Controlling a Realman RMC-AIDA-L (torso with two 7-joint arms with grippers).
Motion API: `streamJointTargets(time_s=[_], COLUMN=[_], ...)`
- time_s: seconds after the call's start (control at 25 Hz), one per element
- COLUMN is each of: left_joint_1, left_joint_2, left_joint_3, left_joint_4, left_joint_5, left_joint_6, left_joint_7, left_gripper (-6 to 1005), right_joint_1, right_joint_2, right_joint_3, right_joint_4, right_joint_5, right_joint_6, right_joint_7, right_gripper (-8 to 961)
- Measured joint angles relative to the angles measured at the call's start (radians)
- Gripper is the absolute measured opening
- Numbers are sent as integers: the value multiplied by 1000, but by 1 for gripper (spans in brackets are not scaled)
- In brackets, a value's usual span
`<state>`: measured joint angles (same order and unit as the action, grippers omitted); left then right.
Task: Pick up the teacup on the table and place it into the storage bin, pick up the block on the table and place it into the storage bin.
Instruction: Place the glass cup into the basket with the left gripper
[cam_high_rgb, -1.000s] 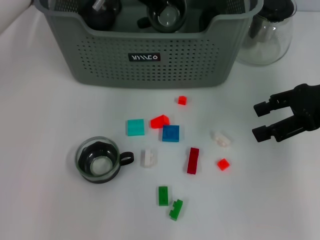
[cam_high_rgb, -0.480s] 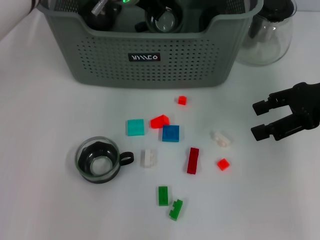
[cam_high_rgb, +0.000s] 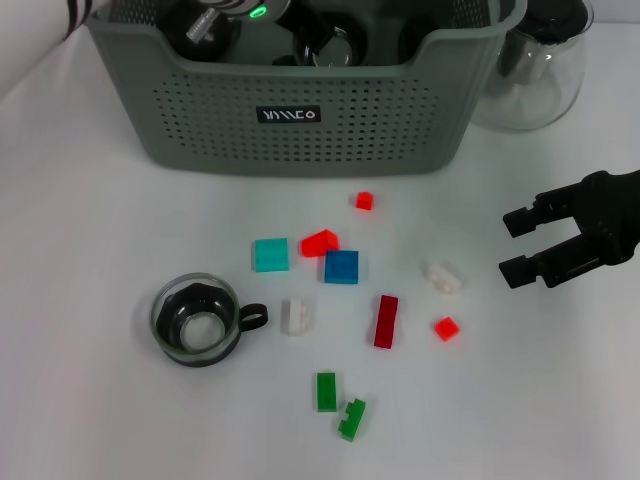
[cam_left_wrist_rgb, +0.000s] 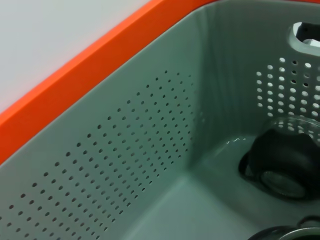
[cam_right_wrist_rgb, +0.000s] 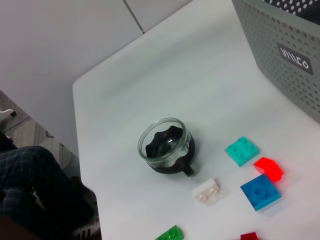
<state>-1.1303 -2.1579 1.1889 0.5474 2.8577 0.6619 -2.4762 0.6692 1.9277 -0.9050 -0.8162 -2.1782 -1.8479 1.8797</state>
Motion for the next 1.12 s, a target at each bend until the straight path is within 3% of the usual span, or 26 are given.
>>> streamJointTargets(time_s=[1.12], left_joint_1=[11], left_joint_2=[-7], left_joint_3=[54], left_joint_4=[1], left_joint_5=[0], left_joint_6=[-1], left_joint_7=[2], left_gripper=[160], right_joint_1=[3], right_joint_2=[1], right_joint_3=[-2], right_joint_4=[0], right_joint_5=[0], right_joint_6=[6], right_joint_7=[1], right_gripper=[928])
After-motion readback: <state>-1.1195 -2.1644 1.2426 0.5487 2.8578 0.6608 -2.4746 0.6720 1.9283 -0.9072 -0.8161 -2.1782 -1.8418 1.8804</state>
